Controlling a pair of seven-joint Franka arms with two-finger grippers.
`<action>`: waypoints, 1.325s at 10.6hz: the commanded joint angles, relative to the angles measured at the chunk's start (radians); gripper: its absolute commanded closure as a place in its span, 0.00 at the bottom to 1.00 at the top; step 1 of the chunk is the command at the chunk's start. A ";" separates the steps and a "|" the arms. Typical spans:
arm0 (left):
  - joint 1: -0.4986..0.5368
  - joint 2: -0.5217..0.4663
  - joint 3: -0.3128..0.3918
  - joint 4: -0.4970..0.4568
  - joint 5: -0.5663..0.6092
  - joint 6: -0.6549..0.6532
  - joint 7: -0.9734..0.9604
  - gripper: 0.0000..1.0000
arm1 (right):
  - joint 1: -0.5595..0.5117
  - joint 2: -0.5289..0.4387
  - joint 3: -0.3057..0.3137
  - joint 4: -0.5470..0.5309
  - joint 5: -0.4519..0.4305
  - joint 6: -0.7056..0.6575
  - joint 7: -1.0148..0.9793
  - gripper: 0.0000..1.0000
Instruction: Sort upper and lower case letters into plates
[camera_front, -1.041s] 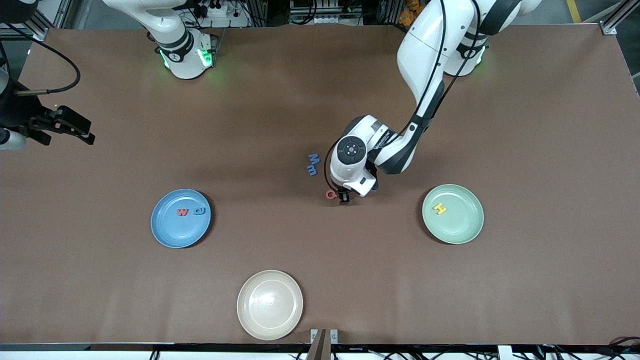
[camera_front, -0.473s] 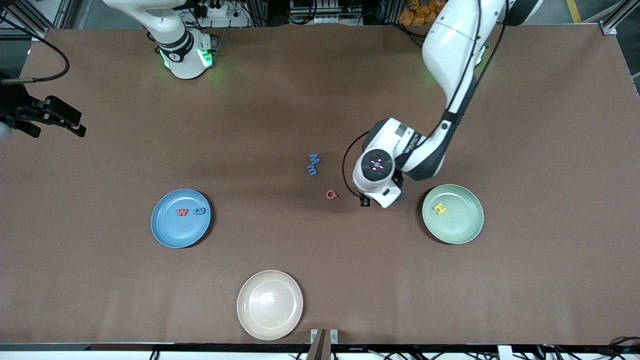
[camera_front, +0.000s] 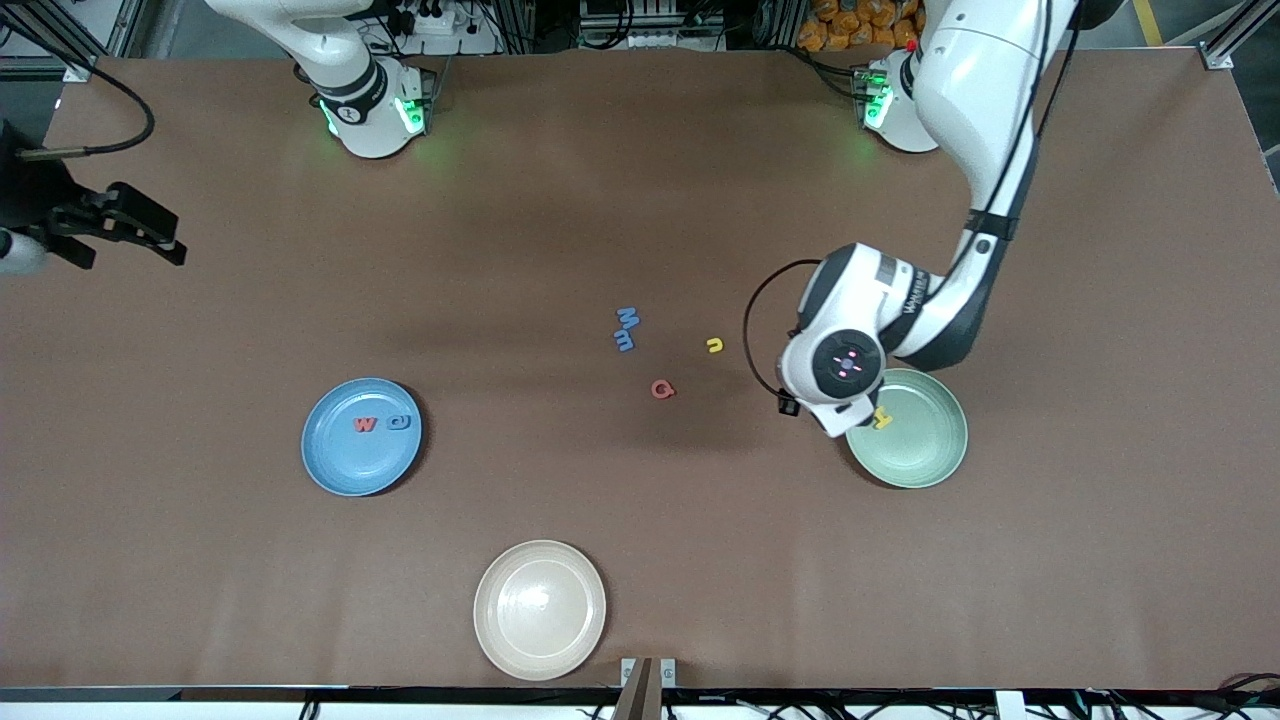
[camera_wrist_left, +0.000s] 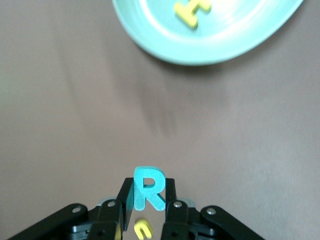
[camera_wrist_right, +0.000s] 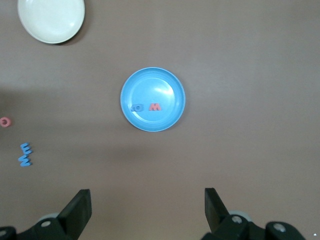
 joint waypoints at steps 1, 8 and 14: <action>0.072 -0.030 -0.005 -0.026 0.050 -0.036 0.166 0.82 | 0.065 0.004 0.038 0.010 0.006 0.011 0.097 0.00; 0.224 -0.045 -0.008 -0.098 0.238 -0.036 0.495 0.54 | 0.451 0.189 0.052 -0.003 0.009 0.206 0.502 0.00; 0.201 -0.042 -0.014 -0.063 0.233 -0.025 0.496 0.00 | 0.608 0.485 0.062 -0.132 0.009 0.628 0.568 0.09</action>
